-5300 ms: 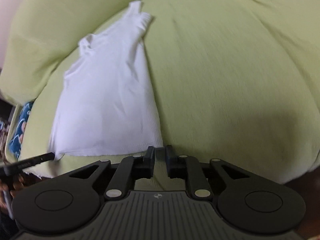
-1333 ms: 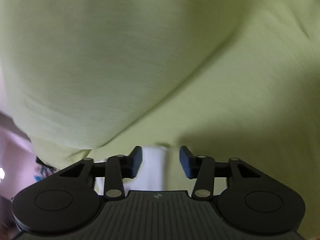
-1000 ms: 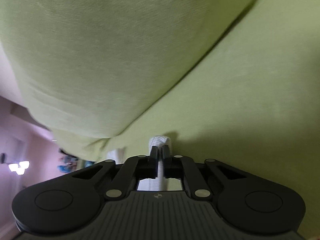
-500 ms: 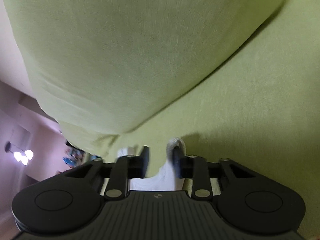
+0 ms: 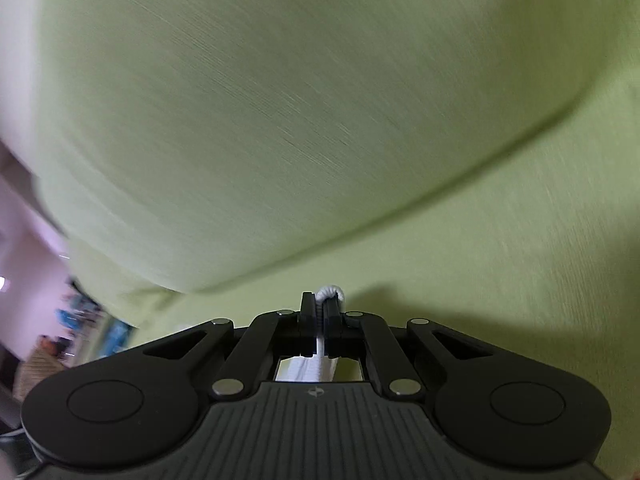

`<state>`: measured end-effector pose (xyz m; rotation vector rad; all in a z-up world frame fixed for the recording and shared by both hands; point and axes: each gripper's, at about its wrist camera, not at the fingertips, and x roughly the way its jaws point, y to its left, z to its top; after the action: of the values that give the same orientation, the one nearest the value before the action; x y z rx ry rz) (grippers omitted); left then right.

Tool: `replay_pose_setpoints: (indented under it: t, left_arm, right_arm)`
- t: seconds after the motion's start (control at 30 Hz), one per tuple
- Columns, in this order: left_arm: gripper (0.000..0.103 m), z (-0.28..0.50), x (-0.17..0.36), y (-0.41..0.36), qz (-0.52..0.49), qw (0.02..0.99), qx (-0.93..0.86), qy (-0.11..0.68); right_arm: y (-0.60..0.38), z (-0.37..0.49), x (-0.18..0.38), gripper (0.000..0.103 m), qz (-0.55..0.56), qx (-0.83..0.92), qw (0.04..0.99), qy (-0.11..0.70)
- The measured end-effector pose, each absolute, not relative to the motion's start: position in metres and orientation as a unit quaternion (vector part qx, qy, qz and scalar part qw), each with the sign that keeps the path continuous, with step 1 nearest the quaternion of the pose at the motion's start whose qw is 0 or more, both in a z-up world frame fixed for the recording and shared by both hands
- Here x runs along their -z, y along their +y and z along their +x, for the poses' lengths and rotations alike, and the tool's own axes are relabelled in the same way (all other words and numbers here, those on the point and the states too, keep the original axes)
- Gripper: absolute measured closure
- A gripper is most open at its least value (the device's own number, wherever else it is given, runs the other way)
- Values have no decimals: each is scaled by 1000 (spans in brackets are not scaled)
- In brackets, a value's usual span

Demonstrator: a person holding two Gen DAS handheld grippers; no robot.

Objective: Fold clothes

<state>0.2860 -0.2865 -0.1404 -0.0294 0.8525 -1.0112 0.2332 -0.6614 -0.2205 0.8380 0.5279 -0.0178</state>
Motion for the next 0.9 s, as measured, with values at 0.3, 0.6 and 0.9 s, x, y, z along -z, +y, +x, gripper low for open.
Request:
replay_pose_setpoints:
  t: [0.3,0.6,0.9]
  left_arm:
    - [82,270,126,-292,27,808,457,371]
    - [80,257,110,-261,-9,817,435,379]
    - [80,198,114,-260,-47,763,484,426]
  right_arm:
    - [-691,206,202,26,482,15,830,280]
    - [-696,104,189,51,504,37,820,267]
    - [-637,41,233,65,587,16,774,237]
